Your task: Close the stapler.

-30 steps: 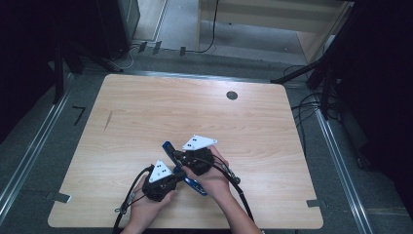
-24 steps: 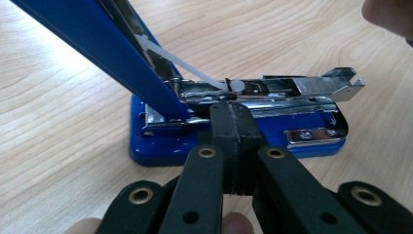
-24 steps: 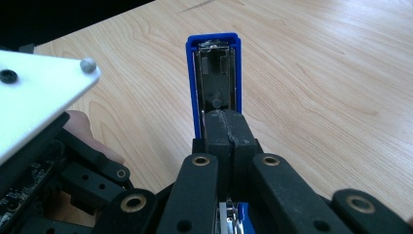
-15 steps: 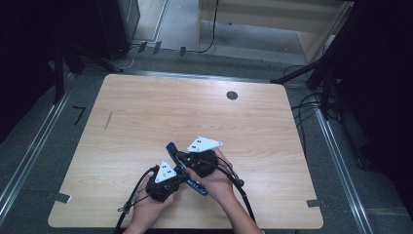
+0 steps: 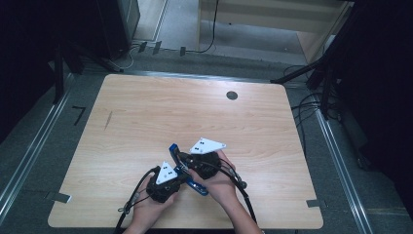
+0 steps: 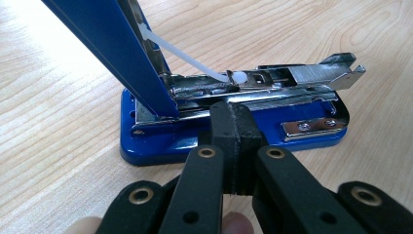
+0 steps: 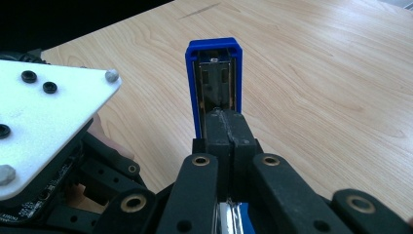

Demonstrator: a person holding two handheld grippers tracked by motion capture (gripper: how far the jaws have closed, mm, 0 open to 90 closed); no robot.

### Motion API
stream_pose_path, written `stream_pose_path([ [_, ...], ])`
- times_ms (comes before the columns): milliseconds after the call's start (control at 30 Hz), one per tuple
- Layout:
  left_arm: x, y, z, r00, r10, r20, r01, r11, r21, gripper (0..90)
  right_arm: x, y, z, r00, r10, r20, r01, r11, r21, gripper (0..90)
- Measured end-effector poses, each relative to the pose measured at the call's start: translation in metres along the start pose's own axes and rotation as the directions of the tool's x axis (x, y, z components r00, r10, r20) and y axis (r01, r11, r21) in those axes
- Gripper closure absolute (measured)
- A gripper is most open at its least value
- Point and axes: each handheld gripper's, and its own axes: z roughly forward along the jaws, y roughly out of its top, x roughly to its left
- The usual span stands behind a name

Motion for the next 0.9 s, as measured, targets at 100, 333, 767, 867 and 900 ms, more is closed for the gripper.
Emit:
stream_pose_path([
  [100, 0.0, 0.0, 0.0, 1.0, -0.001, 0.001, 0.001, 1.0, 0.0, 90.0, 0.0, -0.001, -0.002, 1.0, 0.0, 0.001, 0.0, 1.0, -0.004, 90.0],
  [333, 0.0, 0.0, 0.0, 1.0, -0.002, 0.007, 0.002, 1.0, -0.001, 90.0, 0.001, -0.003, -0.006, 1.0, 0.008, 0.005, -0.008, 1.0, -0.012, 90.0],
  [767, 0.0, 0.0, 0.0, 1.0, -0.003, 0.007, 0.003, 1.0, -0.002, 90.0, 0.002, -0.011, -0.017, 0.9998, 0.017, 0.014, -0.017, 1.0, -0.019, 90.0],
  [867, 0.0, 0.0, 0.0, 0.9999, -0.005, 0.009, 0.005, 1.0, -0.002, 90.0, 0.002, -0.013, -0.018, 0.9997, 0.021, 0.012, -0.021, 1.0, -0.021, 90.0],
  [900, 0.0, 0.0, 0.0, 0.9999, -0.006, 0.009, 0.006, 1.0, -0.003, 90.0, 0.003, -0.014, -0.019, 0.9996, 0.025, 0.011, -0.024, 0.999, -0.022, 90.0],
])
